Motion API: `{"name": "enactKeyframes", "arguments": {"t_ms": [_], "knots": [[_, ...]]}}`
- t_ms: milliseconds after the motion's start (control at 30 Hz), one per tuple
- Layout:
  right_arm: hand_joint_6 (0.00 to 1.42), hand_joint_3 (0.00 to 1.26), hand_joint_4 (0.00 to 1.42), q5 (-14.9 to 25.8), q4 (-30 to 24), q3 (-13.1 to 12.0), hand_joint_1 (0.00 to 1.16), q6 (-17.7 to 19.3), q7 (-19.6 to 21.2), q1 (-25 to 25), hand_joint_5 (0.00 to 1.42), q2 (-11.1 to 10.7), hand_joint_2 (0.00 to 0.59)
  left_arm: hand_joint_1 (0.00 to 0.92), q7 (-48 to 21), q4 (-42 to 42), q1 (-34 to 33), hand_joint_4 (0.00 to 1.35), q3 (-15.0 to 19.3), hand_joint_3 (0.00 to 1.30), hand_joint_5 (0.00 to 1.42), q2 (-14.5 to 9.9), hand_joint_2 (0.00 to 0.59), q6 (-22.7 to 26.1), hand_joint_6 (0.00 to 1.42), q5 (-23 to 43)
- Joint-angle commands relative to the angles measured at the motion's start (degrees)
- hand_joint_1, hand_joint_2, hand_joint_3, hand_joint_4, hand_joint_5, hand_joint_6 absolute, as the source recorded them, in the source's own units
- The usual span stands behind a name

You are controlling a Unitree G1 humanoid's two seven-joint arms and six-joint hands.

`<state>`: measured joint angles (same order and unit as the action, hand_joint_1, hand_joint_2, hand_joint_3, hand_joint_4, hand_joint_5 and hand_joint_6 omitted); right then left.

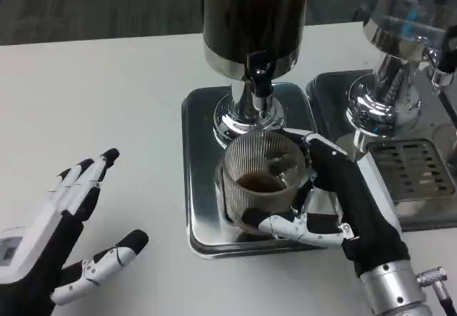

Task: Grasp the cup under the faucet to collect the drink, then remove the cup.

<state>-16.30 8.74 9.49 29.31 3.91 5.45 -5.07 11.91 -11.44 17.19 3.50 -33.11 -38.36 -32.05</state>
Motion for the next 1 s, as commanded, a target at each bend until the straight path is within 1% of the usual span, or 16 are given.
{"name": "enactKeyframes", "arguments": {"t_ms": [33, 200, 300, 500, 567, 667, 733, 833, 933, 1000], "knots": [[1.02, 0.5, 0.61, 2.33, -6.33, 0.86, 1.09, -0.35, -2.32, 2.22, 0.77, 0.02, 0.147, 0.0, -1.02, 0.96, 1.42, 0.0, -0.13, 0.0, 0.0, -1.73, 0.169, -0.44, 0.0, -0.42], [1.02, 0.51, 0.62, 2.19, -10.3, 1.89, 1.09, -1.59, -4.76, 4.21, 0.77, -0.37, 0.147, 0.0, -0.92, 2.53, 3.22, 0.0, 0.17, 0.0, 0.0, -2.45, 0.169, -1.23, 0.0, -0.75], [1.04, 0.51, 0.62, 2.63, -13.22, 2.99, 1.09, -2.01, -6.78, 6.43, 0.77, -1.15, 0.147, 0.0, -1.01, 3.78, 4.54, 0.0, 0.33, 0.0, 0.0, -3.06, 0.169, -1.64, 0.0, -0.91], [1.04, 0.51, 0.62, 2.47, -17.53, 4.19, 1.08, -2.94, -8.03, 9.7, 0.78, -1.43, 0.146, 0.0, -1.09, 6.56, 7.36, 0.0, 0.34, 0.0, 0.0, -4.05, 0.17, -2.78, 0.0, -1.73], [1.05, 0.52, 0.63, 2.62, -18.48, 4.4, 1.08, -3.33, -8.13, 10.44, 0.78, -1.48, 0.145, 0.0, -1.29, 7.71, 8.71, 0.0, 0.69, 0.0, 0.0, -4.32, 0.171, -2.99, 0.0, -1.87], [1.05, 0.52, 0.64, 4.35, -20.17, 4.29, 1.08, -4.53, -9.09, 11.86, 0.78, -1.84, 0.145, 0.0, -1.12, 9.51, 10.58, 0.0, 1.62, 0.0, 0.0, -4.98, 0.171, -3.77, 0.0, -2.52], [1.05, 0.52, 0.64, 5.34, -21.99, 3.93, 1.08, -5.36, -10.36, 12.71, 0.78, -2.94, 0.145, 0.0, -0.77, 10.87, 12.15, 0.0, 2.69, 0.0, 0.0, -5.37, 0.169, -4.28, 0.0, -3.02], [1.05, 0.52, 0.64, 6.43, -24.38, 3.47, 1.08, -6.48, -12.06, 13.62, 0.78, -4.53, 0.145, 0.0, -0.73, 11.92, 13.88, 0.0, 3.82, 0.0, 0.0, -5.09, 0.168, -4.42, 0.0, -3.28], [1.05, 0.52, 0.64, 7.83, -24.17, 3.42, 1.08, -7.12, -12.85, 13.91, 0.78, -4.74, 0.145, 0.0, -1.02, 11.26, 13.98, 0.0, 2.92, 0.0, 0.0, -3.77, 0.168, -3.31, 0.0, -3.4], [1.05, 0.52, 0.64, 7.99, -24.12, 3.12, 1.08, -6.99, -12.79, 13.97, 0.78, -4.72, 0.145, 0.0, -1.02, 11.18, 13.98, 0.0, 2.65, 0.0, 0.0, -3.31, 0.167, -3.09, 0.0, -3.44]]}}
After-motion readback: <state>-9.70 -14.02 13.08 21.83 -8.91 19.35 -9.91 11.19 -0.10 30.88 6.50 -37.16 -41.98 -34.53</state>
